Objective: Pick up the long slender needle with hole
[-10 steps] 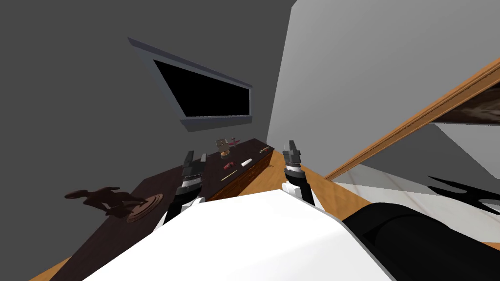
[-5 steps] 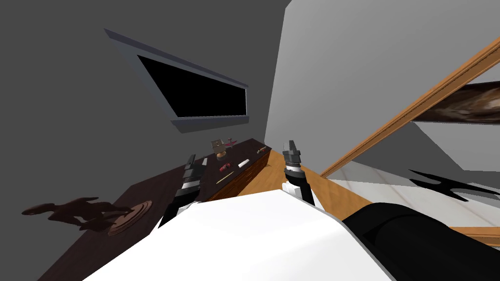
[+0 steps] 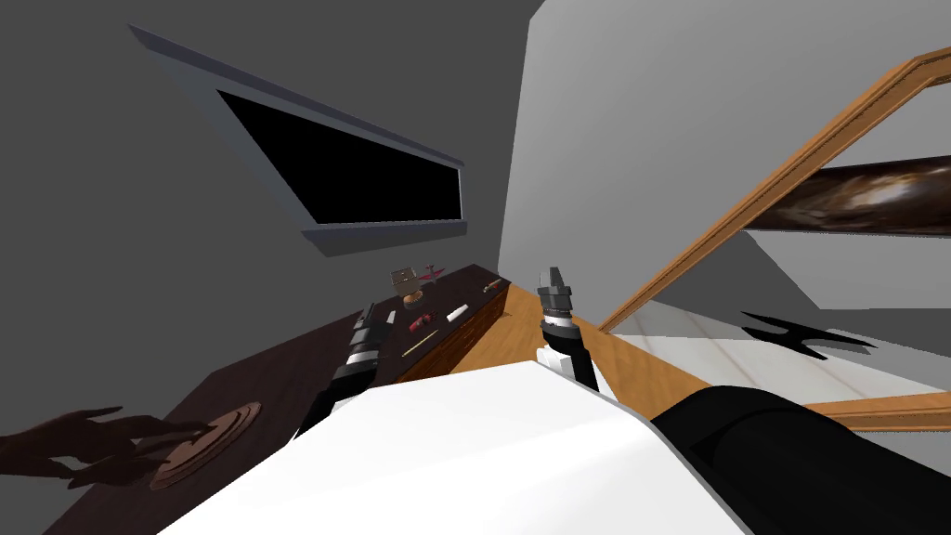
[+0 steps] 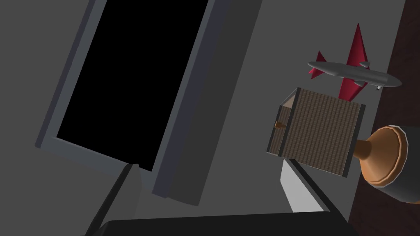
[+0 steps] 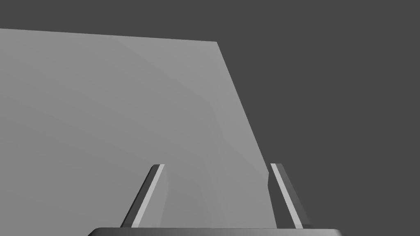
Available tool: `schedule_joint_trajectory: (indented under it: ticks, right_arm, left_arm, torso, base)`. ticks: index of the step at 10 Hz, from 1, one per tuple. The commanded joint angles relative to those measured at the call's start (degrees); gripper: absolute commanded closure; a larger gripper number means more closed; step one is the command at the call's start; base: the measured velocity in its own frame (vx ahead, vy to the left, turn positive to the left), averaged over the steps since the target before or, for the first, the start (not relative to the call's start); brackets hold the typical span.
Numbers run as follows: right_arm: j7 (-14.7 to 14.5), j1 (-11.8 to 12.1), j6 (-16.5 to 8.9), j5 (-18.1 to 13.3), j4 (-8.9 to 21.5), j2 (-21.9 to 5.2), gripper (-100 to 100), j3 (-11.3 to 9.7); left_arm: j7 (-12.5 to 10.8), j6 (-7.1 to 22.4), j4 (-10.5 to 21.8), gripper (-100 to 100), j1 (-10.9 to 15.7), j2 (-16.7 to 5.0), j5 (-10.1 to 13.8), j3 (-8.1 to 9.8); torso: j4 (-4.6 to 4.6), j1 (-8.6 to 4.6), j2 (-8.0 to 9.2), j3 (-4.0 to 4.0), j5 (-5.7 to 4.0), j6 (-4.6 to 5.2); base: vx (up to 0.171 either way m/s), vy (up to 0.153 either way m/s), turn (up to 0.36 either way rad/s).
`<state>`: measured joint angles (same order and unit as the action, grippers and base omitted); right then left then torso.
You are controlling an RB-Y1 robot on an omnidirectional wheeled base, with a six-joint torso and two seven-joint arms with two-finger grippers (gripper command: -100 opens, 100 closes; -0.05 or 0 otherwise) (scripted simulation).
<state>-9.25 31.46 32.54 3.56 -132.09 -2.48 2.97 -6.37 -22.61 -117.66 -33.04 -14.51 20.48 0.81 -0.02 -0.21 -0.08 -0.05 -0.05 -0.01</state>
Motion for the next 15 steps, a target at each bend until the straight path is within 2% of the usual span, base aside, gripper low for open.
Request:
schedule_joint_trajectory:
  ticks: [1,2,3,4,5,6,7,8,9,12,13,14,15]
  right_arm:
    - [0.0,0.0,0.0,0.0,0.0,0.0,0,0.0]
    - [0.0,0.0,0.0,0.0,0.0,0.0,0,0.0]
    - [0.0,0.0,0.0,0.0,0.0,0.0,0,0.0]
    - [0.0,-0.01,0.0,0.0,0.0,0.0,0,0.0]
    - [0.0,0.0,0.0,0.0,0.0,0.0,0,0.0]
    - [0.0,0.0,0.0,0.0,0.0,0.0,0,0.0]
    - [0.0,0.0,0.0,0.0,0.0,0.0,0,0.0]
    - [0.0,-0.01,0.0,0.0,0.0,0.0,0,0.0]
    - [0.0,0.0,0.0,0.0,0.0,0.0,0,0.0]
    - [0.0,0.0,0.0,0.0,0.0,0.0,0,0.0]
    - [0.0,0.0,0.0,0.0,0.0,0.0,0,0.0]
    - [0.0,0.0,0.0,0.0,0.0,0.0,0,0.01]
    - [0.0,0.0,0.0,0.0,0.0,0.0,0,0.0]
  left_arm:
    - [-0.95,2.32,1.97,-100,-0.09,-1.15,2.86,0.29]
    - [-0.95,2.32,1.97,-100,-0.09,-1.15,3.78,0.29]
    - [-1.73,4.3,3.43,-100,-0.59,-2.0,5.94,0.4]
    - [-1.73,4.3,3.43,-100,-0.59,-2.0,6.56,0.4]
    - [-2.53,6.38,4.95,-100,-1.1,-2.85,8.89,0.54]
    - [-2.53,6.38,4.95,-100,-1.1,-2.85,9.35,0.54]
    - [-3.34,8.57,6.52,-100,-1.61,-3.69,11.6,0.71]
    - [-3.34,8.57,6.52,-100,-1.61,-3.69,12.13,0.71]
    - [-4.16,10.85,8.14,-100,-2.11,-4.53,14.53,0.91]
    - [-5.8,14.75,11.49,-100,-3.09,-6.16,19.42,1.41]
    - [-5.8,15.69,11.49,-100,-3.09,-6.16,20.18,1.41]
    - [-6.62,18.17,13.21,-100,-3.56,-6.95,22.34,1.71]
    - [-6.62,18.22,13.21,-100,-3.56,-6.95,22.71,1.71]
  torso:
    - [0.0,0.0,0.0,0.0,0.0,0.0]
    - [0.0,0.03,-0.01,-0.01,0.01,0.02]
    - [0.0,0.07,0.01,0.0,0.01,0.0]
    - [0.01,0.03,0.04,0.02,0.01,0.02]
    - [0.01,0.08,0.04,0.03,0.01,0.0]
    - [0.01,0.07,0.03,0.02,0.02,0.02]
    - [0.0,0.1,0.01,0.01,0.02,0.0]
    - [0.0,0.05,-0.01,-0.01,0.01,0.03]
    - [0.0,0.09,0.02,0.01,0.01,-0.01]
    - [0.0,0.08,-0.01,0.0,0.01,-0.02]
    - [0.0,0.1,-0.01,-0.01,0.02,0.01]
    - [0.0,0.14,0.0,0.0,0.03,-0.01]
    - [0.0,0.15,0.01,0.01,0.03,0.02]
  base:
    - [0.03,-0.051,-0.112]
    - [0.023,-0.036,-0.061]
    - [0.016,-0.05,-0.147]
    - [0.018,-0.035,-0.057]
    - [0.025,-0.038,-0.12]
    - [0.028,-0.033,-0.068]
    - [0.036,-0.047,-0.19]
    - [0.025,-0.031,-0.069]
    - [0.024,-0.034,-0.135]
    - [0.038,-0.038,-0.169]
    - [0.032,-0.015,-0.091]
    - [0.029,-0.018,-0.197]
    - [0.025,-0.01,-0.081]
